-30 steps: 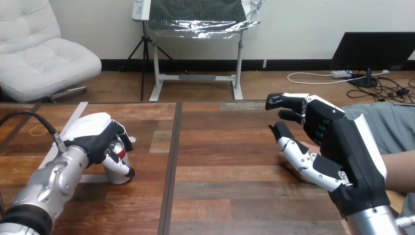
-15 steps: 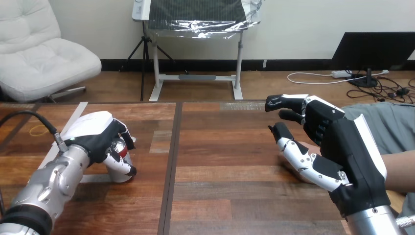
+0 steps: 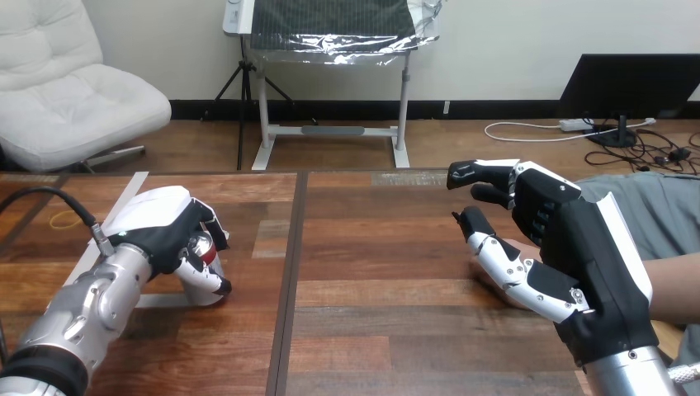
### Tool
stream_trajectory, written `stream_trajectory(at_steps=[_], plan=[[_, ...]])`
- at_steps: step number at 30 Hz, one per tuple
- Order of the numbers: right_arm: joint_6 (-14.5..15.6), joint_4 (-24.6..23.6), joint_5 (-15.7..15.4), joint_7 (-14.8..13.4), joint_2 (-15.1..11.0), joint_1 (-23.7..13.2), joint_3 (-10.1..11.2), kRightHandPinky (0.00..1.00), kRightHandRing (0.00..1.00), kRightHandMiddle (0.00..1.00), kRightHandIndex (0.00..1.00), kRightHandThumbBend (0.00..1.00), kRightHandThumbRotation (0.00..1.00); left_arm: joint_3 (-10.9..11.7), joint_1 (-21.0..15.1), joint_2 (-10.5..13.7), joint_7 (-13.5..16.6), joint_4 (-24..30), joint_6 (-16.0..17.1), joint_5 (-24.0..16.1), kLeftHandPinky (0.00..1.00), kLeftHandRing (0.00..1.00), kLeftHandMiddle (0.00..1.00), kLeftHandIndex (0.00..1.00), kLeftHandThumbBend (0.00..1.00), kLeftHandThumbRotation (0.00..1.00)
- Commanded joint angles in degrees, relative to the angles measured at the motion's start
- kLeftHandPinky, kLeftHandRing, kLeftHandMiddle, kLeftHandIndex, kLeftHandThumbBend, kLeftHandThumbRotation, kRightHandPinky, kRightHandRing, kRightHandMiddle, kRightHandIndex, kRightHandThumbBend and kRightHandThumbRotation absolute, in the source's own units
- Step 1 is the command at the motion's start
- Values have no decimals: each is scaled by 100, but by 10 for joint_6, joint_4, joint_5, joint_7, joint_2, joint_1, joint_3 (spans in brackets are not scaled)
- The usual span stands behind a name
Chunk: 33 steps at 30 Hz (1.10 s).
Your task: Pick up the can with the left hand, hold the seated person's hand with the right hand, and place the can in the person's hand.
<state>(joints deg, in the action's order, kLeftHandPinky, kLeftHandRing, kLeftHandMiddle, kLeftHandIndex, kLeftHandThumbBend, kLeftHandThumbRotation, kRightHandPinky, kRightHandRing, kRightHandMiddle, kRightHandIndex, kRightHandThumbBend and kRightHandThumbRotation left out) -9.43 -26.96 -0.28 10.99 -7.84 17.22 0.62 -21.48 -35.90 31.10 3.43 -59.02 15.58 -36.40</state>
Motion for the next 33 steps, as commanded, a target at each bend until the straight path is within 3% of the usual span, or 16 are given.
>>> stream_trajectory(at_steps=[1,19,33], plan=[[-8,-11,2,-1,-6,-32,2,81,83,75,62,35,0,20,-20,11,29,18,16,16,41,45,51,54,70,0],[-5,-9,5,-1,-6,-34,0,82,83,75,63,35,0,21,-6,14,42,62,30,10,38,43,49,53,72,0],[-4,-6,4,-2,-6,-39,0,80,80,75,64,35,0,29,10,18,24,112,45,15,35,41,48,52,71,0]])
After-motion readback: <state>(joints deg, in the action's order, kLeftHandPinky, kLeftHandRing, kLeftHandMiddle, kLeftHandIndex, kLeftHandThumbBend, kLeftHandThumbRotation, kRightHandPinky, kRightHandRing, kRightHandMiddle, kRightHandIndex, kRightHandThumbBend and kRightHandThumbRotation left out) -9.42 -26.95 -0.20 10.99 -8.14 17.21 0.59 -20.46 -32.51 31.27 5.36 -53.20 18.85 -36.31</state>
